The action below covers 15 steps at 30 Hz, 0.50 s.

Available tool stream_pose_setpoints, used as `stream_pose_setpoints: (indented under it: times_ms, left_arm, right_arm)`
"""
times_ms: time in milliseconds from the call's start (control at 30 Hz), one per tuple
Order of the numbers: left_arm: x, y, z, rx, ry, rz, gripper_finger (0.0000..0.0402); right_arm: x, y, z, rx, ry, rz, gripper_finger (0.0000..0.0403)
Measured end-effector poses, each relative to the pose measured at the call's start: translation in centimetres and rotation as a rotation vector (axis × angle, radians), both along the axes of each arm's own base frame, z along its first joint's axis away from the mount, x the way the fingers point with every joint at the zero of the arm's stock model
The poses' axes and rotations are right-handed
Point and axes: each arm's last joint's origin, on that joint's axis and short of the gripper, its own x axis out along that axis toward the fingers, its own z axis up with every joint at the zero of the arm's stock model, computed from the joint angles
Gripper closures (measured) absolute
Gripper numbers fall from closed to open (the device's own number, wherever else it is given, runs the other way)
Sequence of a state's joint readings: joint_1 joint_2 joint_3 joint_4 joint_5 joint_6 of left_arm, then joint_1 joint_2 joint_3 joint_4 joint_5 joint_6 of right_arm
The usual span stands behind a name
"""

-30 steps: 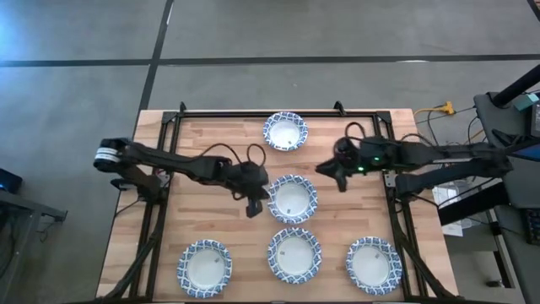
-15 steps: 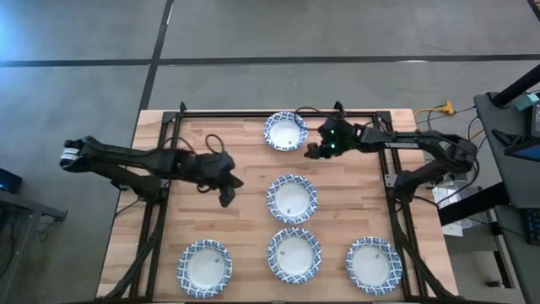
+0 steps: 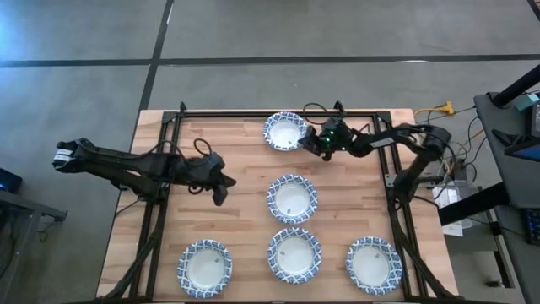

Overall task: Nest bowls inside each other
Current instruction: Stack the white patterned bowl on top of the center white patterned bowl

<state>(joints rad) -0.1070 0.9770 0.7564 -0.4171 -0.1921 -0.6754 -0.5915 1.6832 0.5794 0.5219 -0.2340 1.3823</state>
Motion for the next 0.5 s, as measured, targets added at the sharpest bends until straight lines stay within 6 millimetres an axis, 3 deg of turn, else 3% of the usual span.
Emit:
stream_pose_setpoints:
  times_ms: [200, 500]
  left_arm:
    - [0.1, 0.0, -0.4, -0.001, -0.017, -0.001, 0.04]
    - [0.2, 0.0, -0.4, -0.004, -0.026, -0.002, 0.04]
  right_arm:
    - [2.3, -1.6, 0.2, -0.029, -0.041, -0.012, 0.0207]
    - [3.3, -2.4, -0.2, -0.027, -0.008, -0.039, 0.0217]
